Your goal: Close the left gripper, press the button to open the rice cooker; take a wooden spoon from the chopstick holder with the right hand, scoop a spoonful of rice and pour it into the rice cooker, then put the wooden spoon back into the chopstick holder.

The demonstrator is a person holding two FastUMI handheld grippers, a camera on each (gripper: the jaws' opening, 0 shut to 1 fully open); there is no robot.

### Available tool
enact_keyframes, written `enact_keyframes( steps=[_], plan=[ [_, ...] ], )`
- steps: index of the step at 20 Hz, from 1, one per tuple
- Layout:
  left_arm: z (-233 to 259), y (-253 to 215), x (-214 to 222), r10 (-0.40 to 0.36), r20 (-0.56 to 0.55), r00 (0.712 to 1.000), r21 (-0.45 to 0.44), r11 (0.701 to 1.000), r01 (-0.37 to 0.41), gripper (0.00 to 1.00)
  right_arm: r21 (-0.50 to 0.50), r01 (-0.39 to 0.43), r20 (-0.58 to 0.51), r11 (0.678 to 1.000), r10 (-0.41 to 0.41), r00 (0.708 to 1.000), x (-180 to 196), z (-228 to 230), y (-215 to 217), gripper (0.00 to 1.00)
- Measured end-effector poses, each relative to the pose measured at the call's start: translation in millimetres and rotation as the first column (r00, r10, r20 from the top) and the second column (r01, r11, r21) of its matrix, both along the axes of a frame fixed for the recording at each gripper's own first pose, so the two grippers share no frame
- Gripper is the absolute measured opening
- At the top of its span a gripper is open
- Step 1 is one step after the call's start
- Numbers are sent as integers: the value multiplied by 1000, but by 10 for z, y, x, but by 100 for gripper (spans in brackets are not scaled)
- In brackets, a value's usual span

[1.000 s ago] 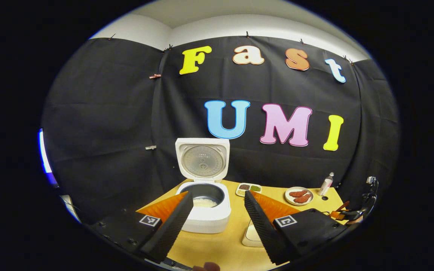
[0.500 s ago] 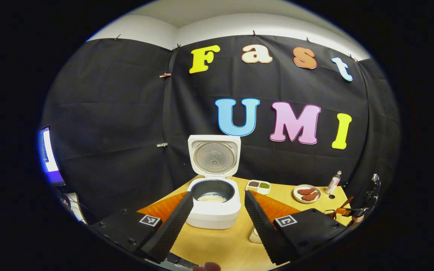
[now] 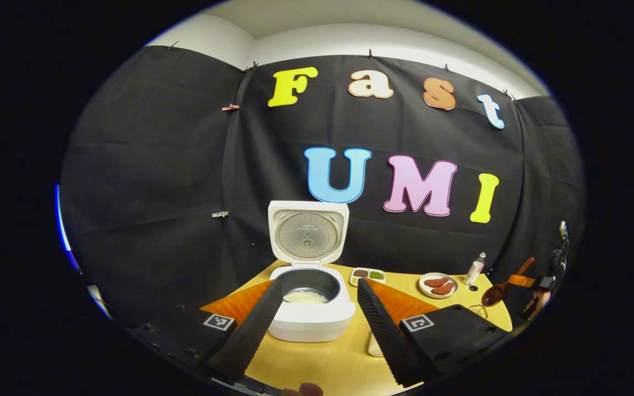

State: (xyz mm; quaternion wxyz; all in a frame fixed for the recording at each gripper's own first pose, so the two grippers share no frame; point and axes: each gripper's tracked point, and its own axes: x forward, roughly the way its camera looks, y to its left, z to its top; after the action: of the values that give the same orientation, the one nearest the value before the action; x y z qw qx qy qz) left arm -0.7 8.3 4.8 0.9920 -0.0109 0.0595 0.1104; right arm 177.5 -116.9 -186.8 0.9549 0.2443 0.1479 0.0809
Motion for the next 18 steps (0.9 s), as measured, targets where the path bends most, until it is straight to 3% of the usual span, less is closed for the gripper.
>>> enact_keyframes(
  steps=[5,12,15,18],
  plan=[
    [-123,421,47,-87,-5,996,-6,996,87,95,-44,-32,61,999,34,998,-367,522,714,11],
    [-205,704,124,-181,12,983,45,983,180,96,-149,-114,24,982,119,993,-632,439,1803,11],
    [-234,739,167,-210,14,978,48,977,209,95,-247,-140,-12,959,142,990,-595,245,2065,11],
    [-311,699,234,-245,6,969,19,969,245,95,-375,-175,-55,910,167,984,-492,-33,2252,10]
  ],
)
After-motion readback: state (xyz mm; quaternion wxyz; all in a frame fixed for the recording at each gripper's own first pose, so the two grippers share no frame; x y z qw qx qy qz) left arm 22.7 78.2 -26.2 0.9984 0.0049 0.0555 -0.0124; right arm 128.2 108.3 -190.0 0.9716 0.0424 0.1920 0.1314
